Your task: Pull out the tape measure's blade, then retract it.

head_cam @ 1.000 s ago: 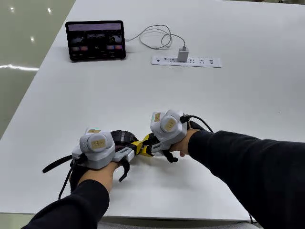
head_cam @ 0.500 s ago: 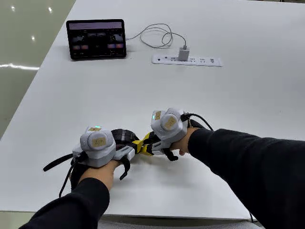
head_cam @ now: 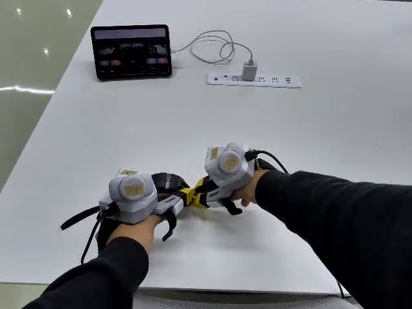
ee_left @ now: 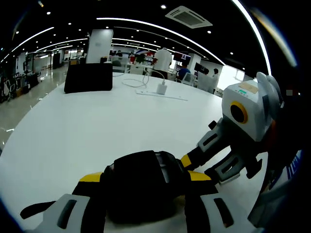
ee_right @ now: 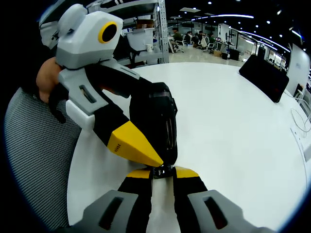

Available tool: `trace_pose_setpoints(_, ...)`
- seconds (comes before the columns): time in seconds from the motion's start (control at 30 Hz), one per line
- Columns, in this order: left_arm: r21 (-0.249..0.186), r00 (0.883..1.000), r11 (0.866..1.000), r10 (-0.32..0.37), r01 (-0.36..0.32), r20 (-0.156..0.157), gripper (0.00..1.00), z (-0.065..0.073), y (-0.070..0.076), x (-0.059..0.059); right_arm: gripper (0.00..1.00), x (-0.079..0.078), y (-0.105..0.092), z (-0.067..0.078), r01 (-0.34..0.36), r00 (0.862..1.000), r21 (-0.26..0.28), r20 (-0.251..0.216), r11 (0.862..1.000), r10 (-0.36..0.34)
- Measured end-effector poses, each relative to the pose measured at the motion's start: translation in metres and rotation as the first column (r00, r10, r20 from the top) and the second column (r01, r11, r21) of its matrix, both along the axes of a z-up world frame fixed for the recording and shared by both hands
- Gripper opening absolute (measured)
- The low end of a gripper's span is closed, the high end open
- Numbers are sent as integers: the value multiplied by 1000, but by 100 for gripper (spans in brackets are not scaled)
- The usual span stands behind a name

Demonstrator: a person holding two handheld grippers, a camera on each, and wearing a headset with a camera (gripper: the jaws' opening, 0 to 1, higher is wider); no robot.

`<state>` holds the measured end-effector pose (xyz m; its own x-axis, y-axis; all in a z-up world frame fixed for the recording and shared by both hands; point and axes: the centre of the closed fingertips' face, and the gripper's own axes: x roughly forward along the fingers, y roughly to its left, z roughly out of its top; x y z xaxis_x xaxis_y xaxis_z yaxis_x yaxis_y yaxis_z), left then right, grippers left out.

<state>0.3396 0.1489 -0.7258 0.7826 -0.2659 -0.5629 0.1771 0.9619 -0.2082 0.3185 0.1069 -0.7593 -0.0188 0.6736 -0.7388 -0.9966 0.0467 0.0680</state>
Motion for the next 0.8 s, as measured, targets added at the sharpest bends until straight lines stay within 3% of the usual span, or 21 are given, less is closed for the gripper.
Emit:
trace_pose_setpoints(0.33,4,1000,1000,-19,19,-17,62,0,-1,-1,12,0,-1,1,-5,1000,-2,21,1000,5)
trace_pose_setpoints(0.5,10,999,1000,-28,28,-18,63,4,3,-1,18,6,-3,8,19,999,20,35,1000,-20)
trace_pose_setpoints(0.63,23,998,998,-63,63,-27,70,5,6,-3,27,9,-8,15,28,999,36,36,999,-29)
trace_pose_setpoints(0.8,5,997,998,-68,69,-34,93,11,13,-4,39,9,-15,19,38,999,36,22,999,-39)
